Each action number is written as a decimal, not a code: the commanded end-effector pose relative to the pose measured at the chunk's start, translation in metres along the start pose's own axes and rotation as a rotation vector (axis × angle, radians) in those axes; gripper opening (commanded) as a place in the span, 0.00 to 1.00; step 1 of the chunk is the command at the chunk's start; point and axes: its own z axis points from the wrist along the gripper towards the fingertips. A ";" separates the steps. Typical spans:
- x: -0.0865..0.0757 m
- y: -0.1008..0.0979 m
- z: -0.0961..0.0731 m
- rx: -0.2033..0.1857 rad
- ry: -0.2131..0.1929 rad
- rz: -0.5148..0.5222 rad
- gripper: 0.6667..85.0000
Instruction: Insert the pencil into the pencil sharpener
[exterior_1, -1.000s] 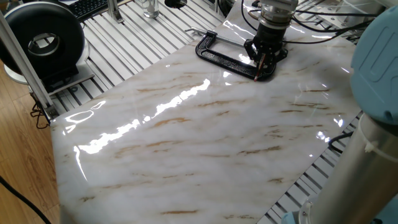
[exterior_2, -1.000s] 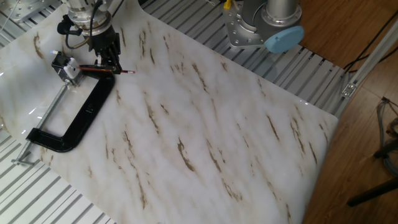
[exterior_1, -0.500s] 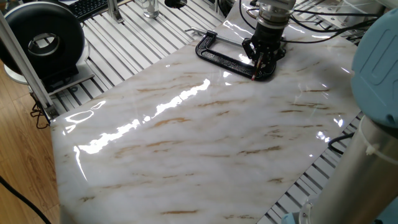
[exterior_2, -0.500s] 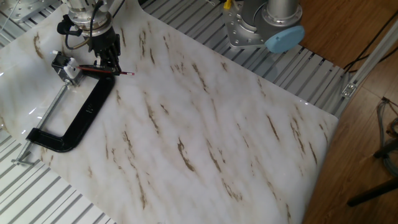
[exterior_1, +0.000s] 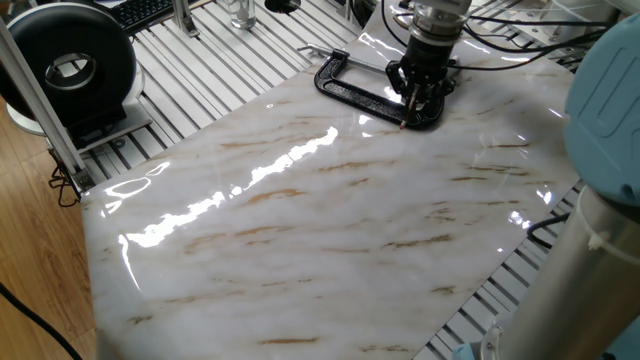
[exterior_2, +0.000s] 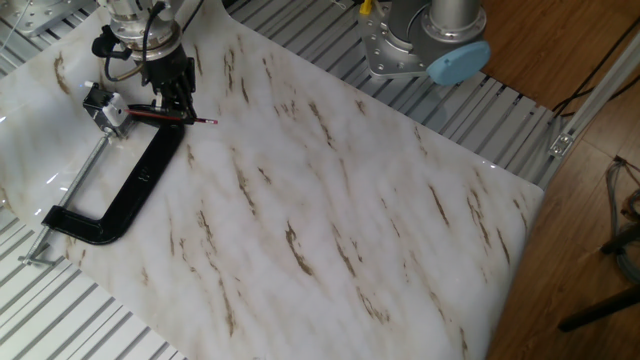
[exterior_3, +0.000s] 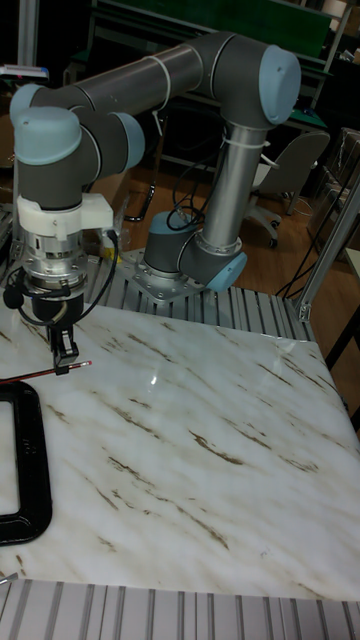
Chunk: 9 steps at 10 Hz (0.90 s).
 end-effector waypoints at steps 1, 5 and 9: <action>0.002 -0.005 -0.003 0.016 -0.008 0.003 0.00; 0.006 -0.006 -0.004 0.021 -0.006 -0.002 0.00; 0.008 -0.010 -0.003 0.030 -0.007 -0.006 0.00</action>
